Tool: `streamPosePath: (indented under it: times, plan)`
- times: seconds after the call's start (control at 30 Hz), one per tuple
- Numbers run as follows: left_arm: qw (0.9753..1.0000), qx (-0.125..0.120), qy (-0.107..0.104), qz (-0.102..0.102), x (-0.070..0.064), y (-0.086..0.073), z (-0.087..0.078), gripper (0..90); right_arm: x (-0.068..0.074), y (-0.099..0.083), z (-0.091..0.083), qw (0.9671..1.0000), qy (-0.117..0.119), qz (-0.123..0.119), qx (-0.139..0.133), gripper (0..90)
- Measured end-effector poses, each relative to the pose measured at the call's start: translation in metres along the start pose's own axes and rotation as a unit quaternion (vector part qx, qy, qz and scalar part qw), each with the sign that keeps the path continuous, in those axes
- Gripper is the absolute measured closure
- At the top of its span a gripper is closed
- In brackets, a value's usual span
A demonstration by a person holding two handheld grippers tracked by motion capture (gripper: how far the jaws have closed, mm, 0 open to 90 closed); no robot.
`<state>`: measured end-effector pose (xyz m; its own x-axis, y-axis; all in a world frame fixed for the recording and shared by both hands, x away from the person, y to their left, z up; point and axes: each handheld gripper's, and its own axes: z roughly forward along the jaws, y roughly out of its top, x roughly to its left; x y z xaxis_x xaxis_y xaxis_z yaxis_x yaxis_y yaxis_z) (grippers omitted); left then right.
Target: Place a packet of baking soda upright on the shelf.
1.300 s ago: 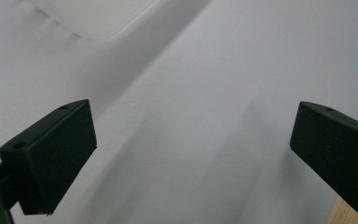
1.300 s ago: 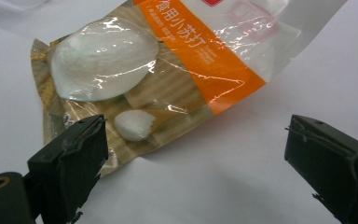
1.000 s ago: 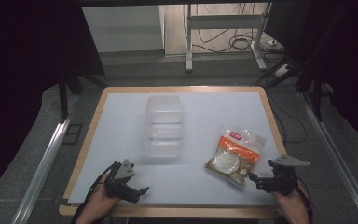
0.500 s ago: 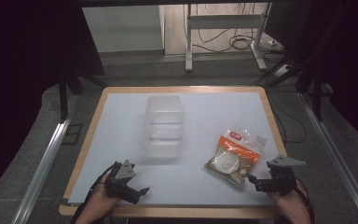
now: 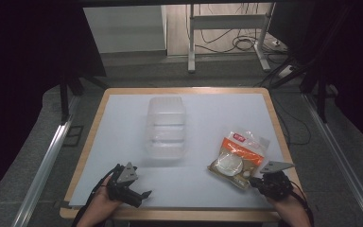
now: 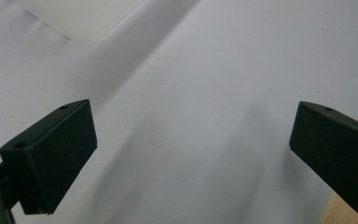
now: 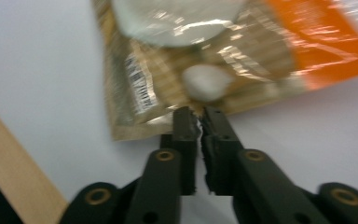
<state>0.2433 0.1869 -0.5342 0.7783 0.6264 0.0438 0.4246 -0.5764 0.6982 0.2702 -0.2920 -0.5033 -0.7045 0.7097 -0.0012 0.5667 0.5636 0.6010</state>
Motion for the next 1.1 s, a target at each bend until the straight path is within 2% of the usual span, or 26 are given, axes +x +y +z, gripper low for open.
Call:
streamPosePath:
  times: [0.03, 0.07, 0.3, 0.73, 1.1]
  plan:
    - [1.0, 0.0, 0.0, 0.0, 0.0, 0.0, 0.0, 0.7, 0.0, 0.0, 0.0, 1.0, 0.0, 0.0, 0.0, 85.6]
    - [1.0, 0.0, 0.0, 0.0, 0.0, 0.0, 0.0, 0.7, 0.004, 0.001, 0.007, 0.9998, 0.002, -0.012, 0.016, 88.2]
    - [1.0, 0.004, 0.001, 0.0, 0.0, 0.001, 0.001, 0.7, 0.006, 0.002, 0.009, 0.9998, 0.009, -0.005, 0.015, 88.5]
    - [1.0, 0.005, 0.002, 0.001, 0.0, 0.001, 0.002, 0.8, 0.023, 0.021, 0.026, 0.9984, 0.042, -0.036, 0.009, 88.5]
    - [1.0, 0.008, 0.004, 0.003, -0.001, 0.001, 0.002, 0.8, 0.03, 0.037, 0.04, 0.9982, 0.04, -0.044, 0.007, 88.6]
